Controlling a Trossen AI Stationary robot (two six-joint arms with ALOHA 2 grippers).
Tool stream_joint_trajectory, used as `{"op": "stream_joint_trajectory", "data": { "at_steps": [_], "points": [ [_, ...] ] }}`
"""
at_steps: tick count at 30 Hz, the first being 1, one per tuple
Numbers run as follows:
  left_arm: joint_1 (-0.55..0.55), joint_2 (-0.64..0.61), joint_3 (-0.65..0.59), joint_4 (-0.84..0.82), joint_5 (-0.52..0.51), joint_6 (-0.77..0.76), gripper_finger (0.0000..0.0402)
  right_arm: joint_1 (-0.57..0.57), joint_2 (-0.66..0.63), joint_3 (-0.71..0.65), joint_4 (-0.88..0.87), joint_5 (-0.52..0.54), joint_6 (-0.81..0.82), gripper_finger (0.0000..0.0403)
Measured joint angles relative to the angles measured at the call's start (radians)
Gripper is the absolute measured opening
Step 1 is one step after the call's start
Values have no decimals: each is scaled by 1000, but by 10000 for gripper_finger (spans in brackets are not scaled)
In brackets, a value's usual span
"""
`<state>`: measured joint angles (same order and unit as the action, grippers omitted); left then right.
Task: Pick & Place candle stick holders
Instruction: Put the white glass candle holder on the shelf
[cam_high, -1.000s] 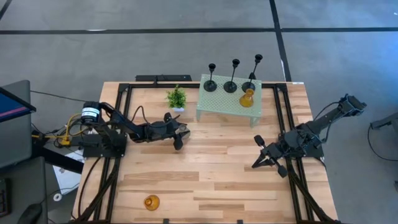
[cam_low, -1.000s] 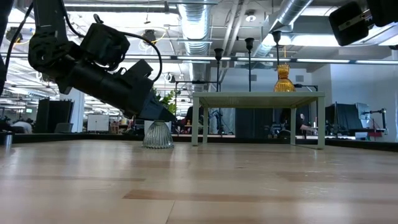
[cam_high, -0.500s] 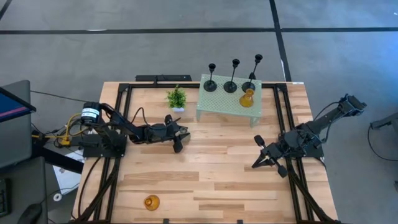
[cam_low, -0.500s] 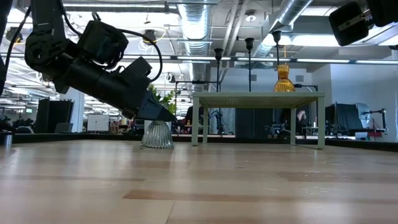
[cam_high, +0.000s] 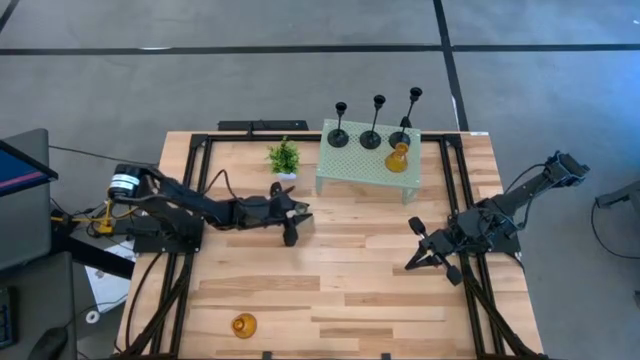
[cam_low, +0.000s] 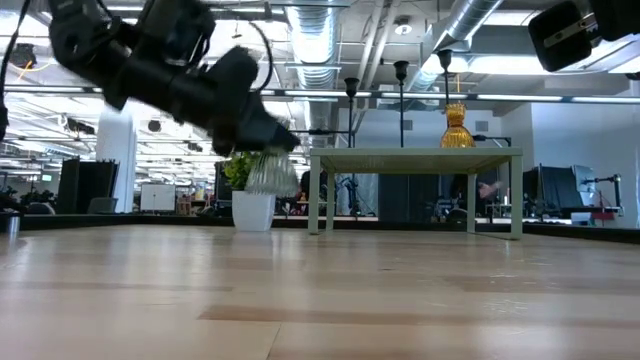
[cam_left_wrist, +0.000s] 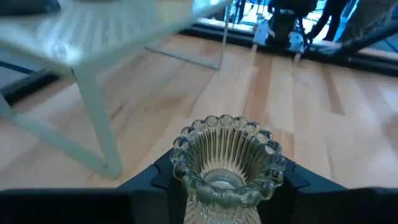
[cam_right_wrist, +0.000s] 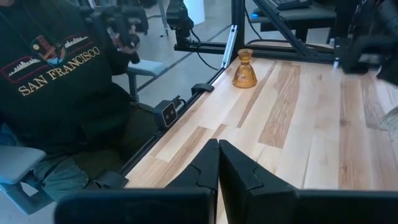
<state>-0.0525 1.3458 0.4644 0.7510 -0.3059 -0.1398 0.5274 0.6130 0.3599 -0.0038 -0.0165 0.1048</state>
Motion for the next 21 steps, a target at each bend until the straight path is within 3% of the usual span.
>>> {"op": "stream_joint_trajectory", "data": {
  "at_steps": [6, 15, 21],
  "points": [
    [1, -65, 172, -199, 3, 59, 137, 0, 0, 0, 0, 17, 0, 0],
    [73, -53, 413, -361, 16, 188, 137, 0, 0, 0, 9, 17, 0, 0],
    [176, -6, 507, -351, 166, 190, 137, 0, 0, 0, 12, 17, 0, 0]
  ]
}}
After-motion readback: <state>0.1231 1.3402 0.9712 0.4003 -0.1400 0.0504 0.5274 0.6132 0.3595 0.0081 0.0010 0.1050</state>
